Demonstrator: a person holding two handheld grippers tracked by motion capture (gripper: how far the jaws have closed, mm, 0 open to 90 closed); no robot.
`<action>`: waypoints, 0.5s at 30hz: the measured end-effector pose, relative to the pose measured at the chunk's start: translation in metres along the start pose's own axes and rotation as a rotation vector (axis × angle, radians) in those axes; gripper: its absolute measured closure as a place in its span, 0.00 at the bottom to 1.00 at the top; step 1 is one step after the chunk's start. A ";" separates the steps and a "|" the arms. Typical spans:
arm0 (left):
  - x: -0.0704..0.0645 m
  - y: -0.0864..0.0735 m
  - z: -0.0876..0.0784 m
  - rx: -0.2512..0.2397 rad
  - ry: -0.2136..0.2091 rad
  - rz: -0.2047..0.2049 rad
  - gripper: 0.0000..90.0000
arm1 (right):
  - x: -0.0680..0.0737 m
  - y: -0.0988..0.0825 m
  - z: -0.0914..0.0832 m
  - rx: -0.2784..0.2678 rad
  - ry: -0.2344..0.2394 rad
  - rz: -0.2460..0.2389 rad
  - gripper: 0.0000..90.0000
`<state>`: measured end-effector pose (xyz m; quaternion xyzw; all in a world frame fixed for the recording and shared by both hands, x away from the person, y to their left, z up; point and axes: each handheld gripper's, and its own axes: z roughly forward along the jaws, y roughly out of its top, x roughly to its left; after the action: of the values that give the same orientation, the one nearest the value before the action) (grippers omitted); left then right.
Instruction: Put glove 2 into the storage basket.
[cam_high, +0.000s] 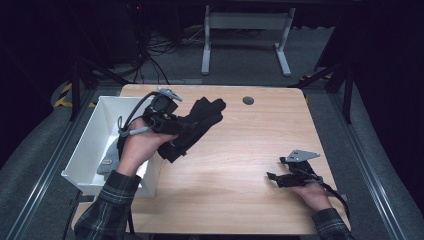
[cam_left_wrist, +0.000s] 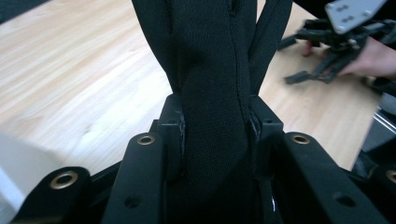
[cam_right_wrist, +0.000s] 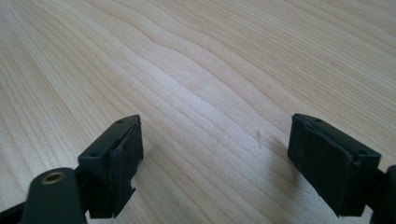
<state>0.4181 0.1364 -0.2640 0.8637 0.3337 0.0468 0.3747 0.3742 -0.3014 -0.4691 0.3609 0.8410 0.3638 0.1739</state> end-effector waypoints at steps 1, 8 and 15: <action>0.003 -0.002 -0.004 -0.005 0.006 -0.010 0.73 | 0.000 0.000 0.000 0.000 0.000 0.000 0.20; 0.029 -0.018 -0.029 -0.029 0.073 -0.076 0.73 | 0.000 0.000 0.000 0.000 -0.001 0.001 0.20; 0.051 -0.038 -0.050 -0.060 0.129 -0.151 0.73 | 0.000 0.000 0.000 0.000 -0.003 -0.001 0.20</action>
<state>0.4204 0.2174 -0.2622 0.8197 0.4197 0.0839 0.3807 0.3749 -0.3013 -0.4690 0.3609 0.8409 0.3632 0.1753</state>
